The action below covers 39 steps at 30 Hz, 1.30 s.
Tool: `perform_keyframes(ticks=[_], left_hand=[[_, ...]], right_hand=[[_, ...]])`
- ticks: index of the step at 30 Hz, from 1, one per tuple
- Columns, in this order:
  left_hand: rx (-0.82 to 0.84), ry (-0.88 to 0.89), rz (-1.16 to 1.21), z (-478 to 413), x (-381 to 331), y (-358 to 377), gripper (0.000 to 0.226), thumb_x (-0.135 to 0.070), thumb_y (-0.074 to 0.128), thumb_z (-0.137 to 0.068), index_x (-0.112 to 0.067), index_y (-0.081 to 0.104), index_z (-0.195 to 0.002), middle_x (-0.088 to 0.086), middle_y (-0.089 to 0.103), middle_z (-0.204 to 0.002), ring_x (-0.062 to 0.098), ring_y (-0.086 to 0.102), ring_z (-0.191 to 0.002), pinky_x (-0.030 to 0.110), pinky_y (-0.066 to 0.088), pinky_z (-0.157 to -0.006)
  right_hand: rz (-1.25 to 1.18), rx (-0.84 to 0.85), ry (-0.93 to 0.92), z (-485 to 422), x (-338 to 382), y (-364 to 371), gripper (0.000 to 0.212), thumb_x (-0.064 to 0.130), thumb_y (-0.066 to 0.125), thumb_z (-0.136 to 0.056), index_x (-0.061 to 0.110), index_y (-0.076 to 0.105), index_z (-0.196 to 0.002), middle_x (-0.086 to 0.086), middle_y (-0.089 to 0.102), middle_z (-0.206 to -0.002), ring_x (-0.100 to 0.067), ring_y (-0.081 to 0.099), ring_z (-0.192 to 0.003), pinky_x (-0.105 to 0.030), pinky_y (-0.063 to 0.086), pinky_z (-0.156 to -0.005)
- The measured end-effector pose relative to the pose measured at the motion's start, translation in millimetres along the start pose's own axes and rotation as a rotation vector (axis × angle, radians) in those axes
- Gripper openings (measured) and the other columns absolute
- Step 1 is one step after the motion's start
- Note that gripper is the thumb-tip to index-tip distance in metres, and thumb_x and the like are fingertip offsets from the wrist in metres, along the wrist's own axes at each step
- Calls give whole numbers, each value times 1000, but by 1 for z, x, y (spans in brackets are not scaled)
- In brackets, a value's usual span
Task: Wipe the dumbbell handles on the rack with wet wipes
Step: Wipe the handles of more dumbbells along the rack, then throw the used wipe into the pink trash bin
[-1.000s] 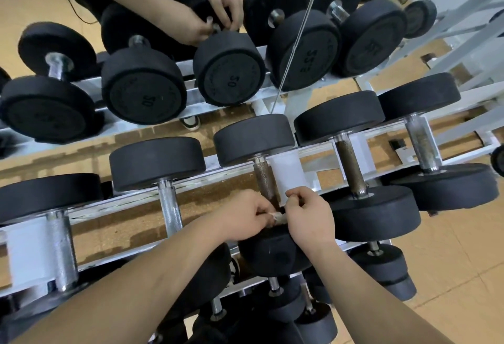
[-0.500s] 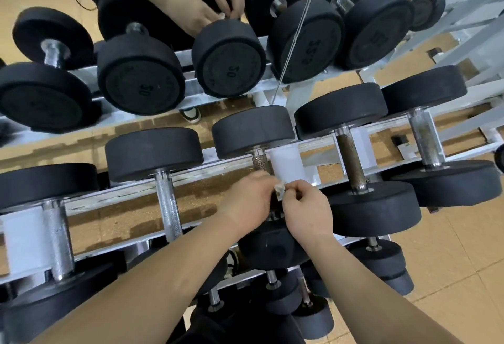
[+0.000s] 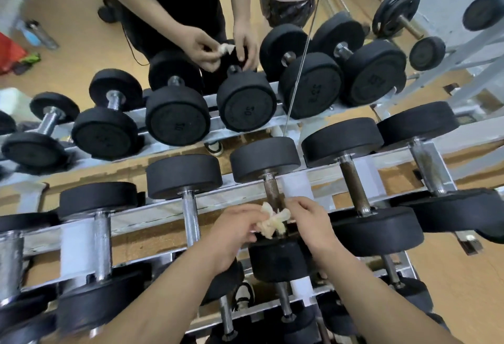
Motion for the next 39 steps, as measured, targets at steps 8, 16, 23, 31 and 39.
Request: perform_keyframes(ticks=[8,16,23,31,39], left_hand=[[-50,236,72,72,-31,22,15,-18,65,-102,-17,79,-104,9,77,-93,16,67,-79,36,53,-75],[-152,178,262,98,-11,16,16,-19,64,-102,-8,75,-105,11,77,-94,19,69,-85,35,56,-78],[-2,278,-95,133,-13,62,18,-20,75,-94,-5,66,-99,9,70,-74,13,59,-58,27,48,-56],[340,471,-576,178,14,80,16,-12,64,-94,-14,77,-85,15,71,-77,26,67,-70,50,58,-71],[469,485,-698,213,73,70,39,-16,83,-80,-41,69,-106,-11,70,-92,6,66,-82,19,56,-72]], right_hand=[[-299,293,-152,77,56,-19,16,27,69,-99,17,80,-103,-12,78,-103,-35,73,-105,-44,62,-89],[-674,208,96,97,17,-35,9,13,65,-101,4,65,-100,-19,77,-98,-32,74,-92,-48,59,-90],[-557,113,7,159,6,-44,26,21,73,-97,4,67,-116,-16,75,-93,-25,73,-83,-39,63,-81],[-703,-49,7,254,-21,-27,18,22,71,-97,8,80,-89,-21,70,-83,-27,67,-75,-43,54,-76],[-886,-298,124,316,-99,-3,19,18,66,-101,0,73,-104,-22,78,-98,-29,73,-81,-41,63,-76]])
Point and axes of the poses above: each hand's wrist, its own z-axis away from the middle knuckle, its own y-axis out of the palm, x = y × z, the point moved 8 cm from there along -z, towards the middle knuckle
